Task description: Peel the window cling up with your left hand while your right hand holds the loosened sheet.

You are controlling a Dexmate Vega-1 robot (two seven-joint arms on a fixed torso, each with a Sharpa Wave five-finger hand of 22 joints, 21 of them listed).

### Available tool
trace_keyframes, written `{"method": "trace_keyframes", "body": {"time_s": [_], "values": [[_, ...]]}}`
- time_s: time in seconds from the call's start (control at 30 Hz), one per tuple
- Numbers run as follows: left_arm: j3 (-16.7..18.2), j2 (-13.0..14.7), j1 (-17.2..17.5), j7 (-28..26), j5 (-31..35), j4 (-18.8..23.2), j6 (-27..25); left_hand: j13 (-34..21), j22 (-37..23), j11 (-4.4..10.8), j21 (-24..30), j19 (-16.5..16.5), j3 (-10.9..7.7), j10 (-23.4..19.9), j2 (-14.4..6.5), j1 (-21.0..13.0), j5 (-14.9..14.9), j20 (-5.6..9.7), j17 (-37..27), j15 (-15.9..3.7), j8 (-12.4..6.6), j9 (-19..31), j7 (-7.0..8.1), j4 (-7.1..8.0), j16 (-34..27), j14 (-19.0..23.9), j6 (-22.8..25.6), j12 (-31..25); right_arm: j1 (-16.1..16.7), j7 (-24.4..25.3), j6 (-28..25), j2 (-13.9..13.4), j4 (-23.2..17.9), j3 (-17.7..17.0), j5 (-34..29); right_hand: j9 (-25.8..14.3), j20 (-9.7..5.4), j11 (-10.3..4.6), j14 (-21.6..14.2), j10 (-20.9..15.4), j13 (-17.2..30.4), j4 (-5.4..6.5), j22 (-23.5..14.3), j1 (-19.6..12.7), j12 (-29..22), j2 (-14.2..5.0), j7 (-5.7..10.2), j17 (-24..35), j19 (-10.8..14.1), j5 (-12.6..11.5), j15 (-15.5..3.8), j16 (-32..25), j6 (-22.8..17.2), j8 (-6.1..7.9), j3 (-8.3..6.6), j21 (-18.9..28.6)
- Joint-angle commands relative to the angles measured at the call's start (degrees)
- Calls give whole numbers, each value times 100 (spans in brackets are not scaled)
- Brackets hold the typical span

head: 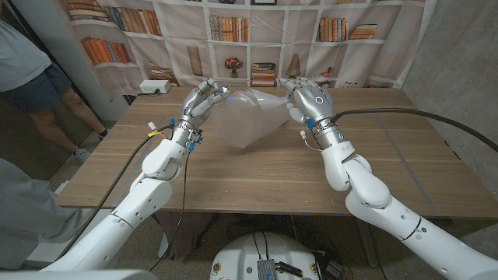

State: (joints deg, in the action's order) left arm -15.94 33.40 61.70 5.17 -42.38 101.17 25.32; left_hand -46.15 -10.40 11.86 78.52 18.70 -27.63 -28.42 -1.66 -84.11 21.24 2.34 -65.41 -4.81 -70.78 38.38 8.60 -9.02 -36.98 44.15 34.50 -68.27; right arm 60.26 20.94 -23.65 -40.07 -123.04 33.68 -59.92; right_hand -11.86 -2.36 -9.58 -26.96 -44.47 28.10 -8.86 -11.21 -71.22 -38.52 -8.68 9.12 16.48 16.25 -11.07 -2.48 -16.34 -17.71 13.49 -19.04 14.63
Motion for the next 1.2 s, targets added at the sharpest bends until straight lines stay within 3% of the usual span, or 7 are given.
{"method": "trace_keyframes", "body": {"time_s": [0.03,1.2], "values": [[224,-44,79,-275,62,-38,169,0,-2,-7,18,-29,-28,-61,30,5,36,372,-42,-692,-32,26,-7,1,45,52,16,-17,154,86,-206,-35,-99,-51,-49,-15,-326,-240,-53,-307,143,-25,-16,-80,-27,-4,6,23,42,-6,-1123,-32,-26,-4,21,38],[487,-18,198,-393,154,-5,364,11,-1,-8,12,-51,-34,-71,25,6,49,383,-202,-685,-54,24,-15,-8,247,125,9,-17,373,422,-670,37,-75,-222,210,-21,-373,-246,-137,-293,136,-20,-25,-133,-10,-41,114,55,97,-29,-1126,-35,-42,-14,24,61]]}}
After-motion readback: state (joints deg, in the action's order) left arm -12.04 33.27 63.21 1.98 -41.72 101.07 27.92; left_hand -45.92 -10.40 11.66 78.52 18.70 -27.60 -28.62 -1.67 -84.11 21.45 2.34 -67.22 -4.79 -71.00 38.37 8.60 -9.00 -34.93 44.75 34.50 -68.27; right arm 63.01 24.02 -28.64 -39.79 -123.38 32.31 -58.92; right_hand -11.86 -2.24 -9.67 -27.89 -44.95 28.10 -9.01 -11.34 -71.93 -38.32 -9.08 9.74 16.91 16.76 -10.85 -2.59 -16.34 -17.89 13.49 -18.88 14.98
